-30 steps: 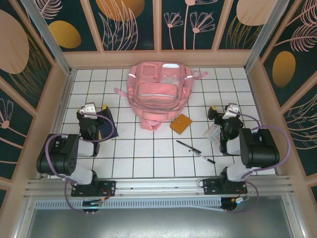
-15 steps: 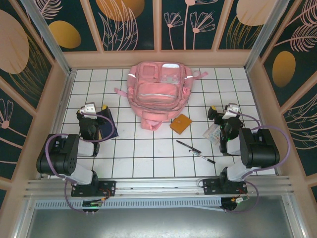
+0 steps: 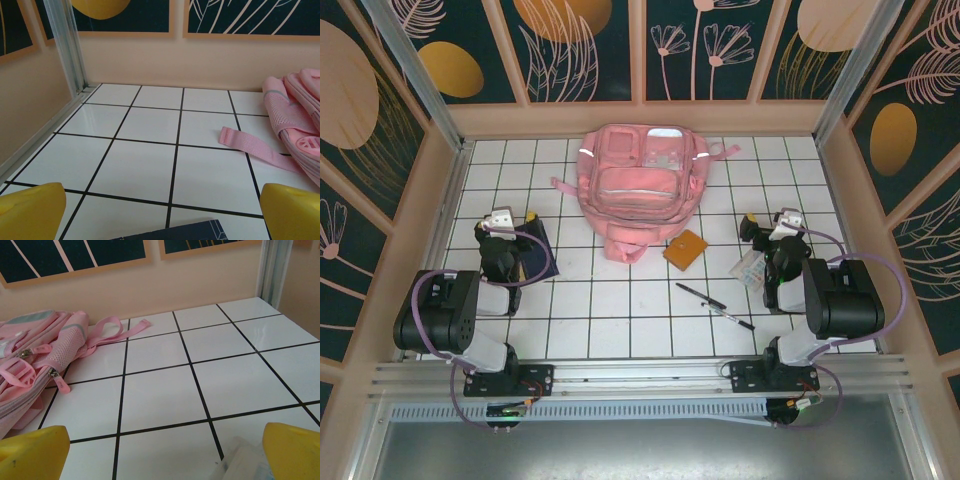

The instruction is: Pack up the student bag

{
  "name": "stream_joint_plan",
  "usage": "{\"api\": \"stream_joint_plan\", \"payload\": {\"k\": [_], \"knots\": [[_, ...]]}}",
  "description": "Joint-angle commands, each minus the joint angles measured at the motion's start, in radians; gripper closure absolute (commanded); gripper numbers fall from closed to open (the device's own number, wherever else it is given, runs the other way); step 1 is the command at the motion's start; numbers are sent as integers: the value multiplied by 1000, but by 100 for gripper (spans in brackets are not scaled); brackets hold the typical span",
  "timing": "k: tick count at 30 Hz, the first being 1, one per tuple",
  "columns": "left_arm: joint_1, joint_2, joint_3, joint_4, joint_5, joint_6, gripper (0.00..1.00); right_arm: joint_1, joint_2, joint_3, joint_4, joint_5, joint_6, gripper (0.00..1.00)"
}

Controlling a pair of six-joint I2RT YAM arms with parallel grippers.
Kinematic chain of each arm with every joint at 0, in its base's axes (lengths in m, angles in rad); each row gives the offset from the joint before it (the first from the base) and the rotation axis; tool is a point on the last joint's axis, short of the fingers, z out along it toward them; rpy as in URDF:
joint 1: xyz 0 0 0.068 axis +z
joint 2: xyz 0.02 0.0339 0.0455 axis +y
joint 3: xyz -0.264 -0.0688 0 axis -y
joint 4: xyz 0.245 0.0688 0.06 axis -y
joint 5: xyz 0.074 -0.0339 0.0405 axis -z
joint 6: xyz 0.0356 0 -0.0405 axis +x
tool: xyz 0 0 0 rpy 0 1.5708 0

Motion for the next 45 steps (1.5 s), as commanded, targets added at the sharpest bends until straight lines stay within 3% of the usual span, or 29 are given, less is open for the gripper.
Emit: {"api": "stream_joint_plan", "payload": {"k": [1,6,9,12,14,17,19,21,23,25,29,31,34,39,45], "knots": [[6,-5,2,23,15,-17,1,-1,2,13,32,-4,-13,1],[4,-64,23,-42,24,-11,1,1,-27,23,-4,32,0,1],[3,-245,188,-528,-41,-99,1,0,-150,155,-354,122,55,1],[3,-371,264,-764,-70,-140,1,2,-194,313,-682,149,143,1],[4,-465,286,-850,-42,-186,1,3,-219,366,-781,119,199,1],[4,-574,320,-985,-6,-356,1,-2,-251,467,-969,89,355,1],[3,-626,322,-1038,40,-426,1,-13,-249,518,-1076,10,449,1],[4,-641,328,-1057,181,-432,1,-29,-214,563,-1166,-157,558,1],[-2,-603,346,-1090,367,-467,1,-25,-157,589,-1173,-405,575,1],[-47,-550,359,-1108,464,-471,1,33,-122,629,-1246,-416,523,2],[-231,-431,406,-1140,394,-437,1,157,-79,681,-1322,-291,306,4],[-301,-342,457,-1153,374,-453,1,171,-50,690,-1300,-328,237,9],[-403,-217,570,-1238,258,-475,1,169,-16,699,-1246,-343,178,13],[-462,-54,694,-1360,182,-716,1,135,82,775,-1195,-386,153,18],[-514,82,732,-1440,93,-883,1,57,245,873,-1114,-485,181,25]]}}
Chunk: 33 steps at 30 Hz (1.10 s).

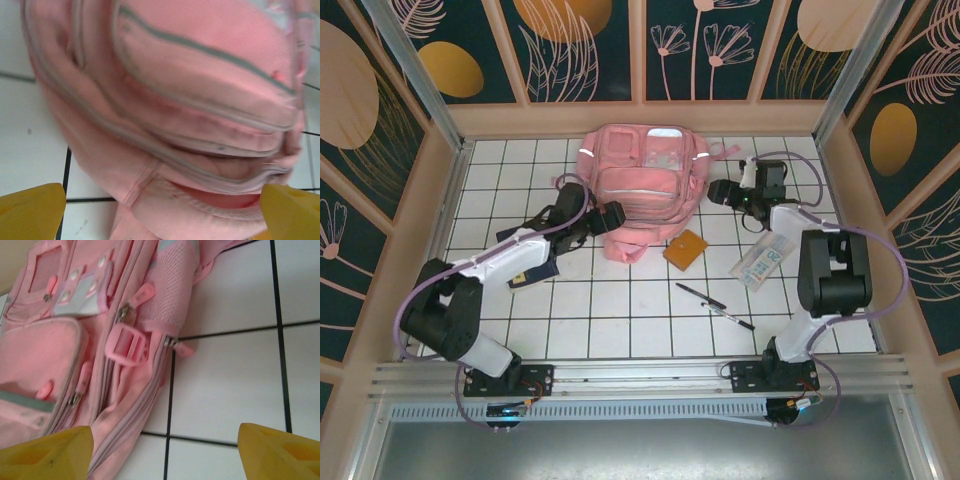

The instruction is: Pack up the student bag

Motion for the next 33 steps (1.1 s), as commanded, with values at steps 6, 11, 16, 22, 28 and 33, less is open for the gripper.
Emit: {"api": "stream_joint_plan", "payload": {"k": [6,11,16,22,28,33], "knots": [[-14,146,47,-179,-107,-191,13,-78,244,168,114,-258,53,31],[-14,146,6,-223,-179,-173,32,-79,359,224,120,-355,44,36],[-10,118,-33,-203,-202,-135,58,-51,413,244,131,-429,8,45],[1,67,10,-229,-224,-33,92,-26,424,252,112,-482,-51,56],[64,-29,107,-312,-225,62,100,13,367,181,89,-423,-97,58],[104,-103,129,-321,-169,87,100,37,403,247,13,-437,-152,60]]}}
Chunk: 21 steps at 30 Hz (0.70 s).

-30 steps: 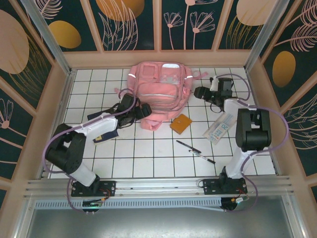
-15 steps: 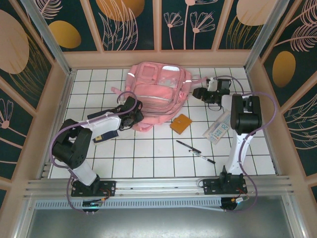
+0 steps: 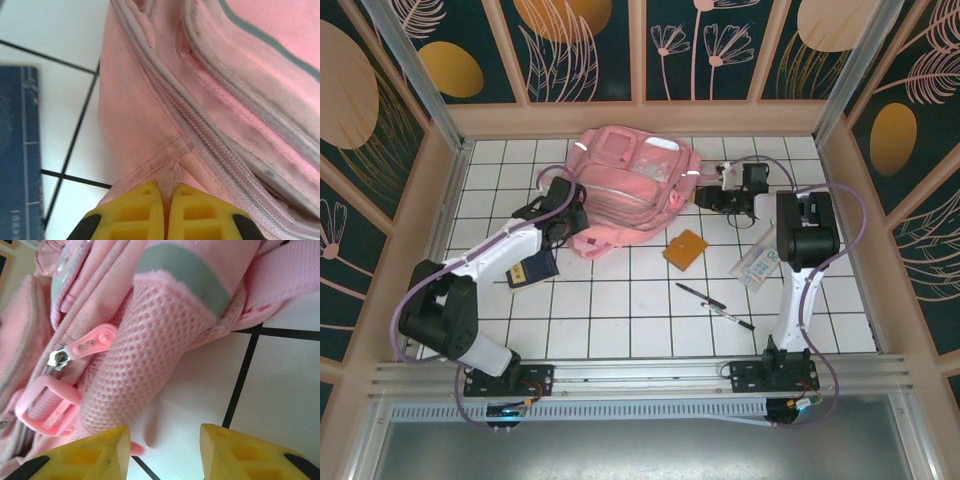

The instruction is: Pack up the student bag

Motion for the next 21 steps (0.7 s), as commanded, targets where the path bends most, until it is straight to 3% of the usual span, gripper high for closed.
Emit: {"api": "stream_joint_plan", "payload": {"k": [1,15,21], "knots": [[17,-65,35,-29,36,47,100,40,-3,38,-77,-2,-82,60],[29,-25,147,-86,52,87,100,81,-70,-46,-67,-110,-179,43],[35,-11,170,-102,63,106,100,80,-105,-94,-46,-115,-171,43]]}}
